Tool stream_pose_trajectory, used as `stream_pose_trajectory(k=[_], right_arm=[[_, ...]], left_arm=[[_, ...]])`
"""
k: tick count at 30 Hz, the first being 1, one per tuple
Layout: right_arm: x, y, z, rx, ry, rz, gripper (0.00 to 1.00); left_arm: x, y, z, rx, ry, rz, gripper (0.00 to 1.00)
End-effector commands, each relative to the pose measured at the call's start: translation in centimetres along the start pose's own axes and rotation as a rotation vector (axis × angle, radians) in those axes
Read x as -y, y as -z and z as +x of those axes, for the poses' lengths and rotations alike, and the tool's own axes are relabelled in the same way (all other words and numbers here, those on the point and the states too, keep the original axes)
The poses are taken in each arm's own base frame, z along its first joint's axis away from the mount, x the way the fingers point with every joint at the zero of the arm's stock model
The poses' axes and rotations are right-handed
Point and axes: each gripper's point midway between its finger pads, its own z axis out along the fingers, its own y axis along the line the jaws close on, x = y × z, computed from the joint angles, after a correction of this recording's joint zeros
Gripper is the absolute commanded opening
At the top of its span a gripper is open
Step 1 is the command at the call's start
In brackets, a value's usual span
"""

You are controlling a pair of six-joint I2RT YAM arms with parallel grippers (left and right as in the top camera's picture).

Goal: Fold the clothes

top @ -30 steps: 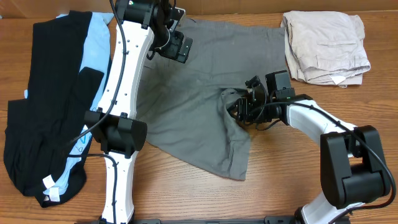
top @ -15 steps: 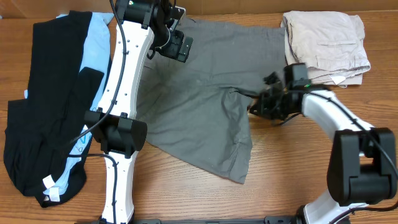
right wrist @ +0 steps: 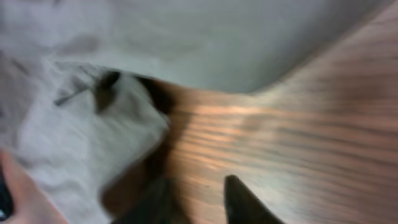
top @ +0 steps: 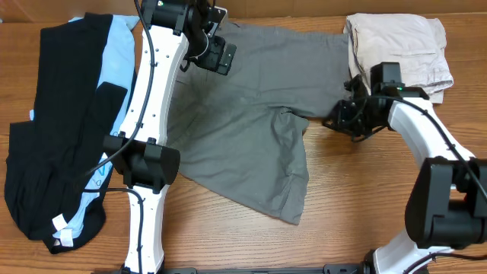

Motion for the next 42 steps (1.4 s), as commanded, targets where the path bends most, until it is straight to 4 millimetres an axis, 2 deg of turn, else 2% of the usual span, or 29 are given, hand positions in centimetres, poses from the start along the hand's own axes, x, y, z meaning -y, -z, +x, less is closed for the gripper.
stream_pose_trajectory(k=[1, 3, 8, 11, 16, 18, 24, 28, 31, 35, 40, 42], right_arm=[[-1.4, -2.4, 0.5, -0.048, 0.03, -0.077, 0.45], [-1.6, -3.9, 0.8, -0.074, 0.025, -0.109, 0.49], [-1.8, -6.4, 0.7, -0.095, 0.017, -0.193, 0.5], [-2.3, -7.1, 0.2, -0.084, 0.028, -0.246, 0.53], [-3.8, -6.9, -0.2, -0.071, 0.051, -0.329, 0.53], [-4.1, -6.9, 0.1, -0.081, 0.054, -0.341, 0.46], [-4.7, -6.5, 1.1, -0.117, 0.069, -0.373, 0.06], [-4.2, -5.2, 1.2, -0.116, 0.073, -0.35, 0.04], [-2.0, -3.3, 0.7, -0.099, 0.039, -0.23, 0.04], [0.5, 0.6, 0.1, -0.071, 0.0, -0.06, 0.04], [2.0, 5.2, -0.9, -0.066, -0.017, 0.149, 0.04], [2.3, 5.8, -1.1, -0.064, -0.015, 0.211, 0.04]], left_arm=[[0.4, -0.6, 0.1, -0.012, -0.016, 0.001, 0.99], [0.4, -0.6, 0.2, -0.014, -0.016, 0.001, 0.99], [0.4, -0.6, 0.2, -0.015, -0.016, 0.001, 0.99], [0.4, -0.6, 0.2, -0.015, -0.016, 0.001, 0.98], [0.4, -0.6, 0.1, -0.014, -0.016, 0.001, 0.98], [0.4, -0.6, 0.1, -0.014, -0.016, 0.001, 0.98], [0.3, -0.6, 0.1, -0.014, -0.015, 0.001, 0.99], [0.3, -0.6, 0.2, -0.014, -0.019, 0.001, 0.98], [0.3, -0.6, 0.1, -0.014, -0.019, 0.001, 0.98], [0.3, -0.6, 0.2, -0.015, -0.018, 0.001, 0.98], [0.3, -0.6, 0.2, -0.015, -0.018, 0.001, 0.98], [0.3, -0.6, 0.2, -0.015, -0.023, 0.001, 0.99]])
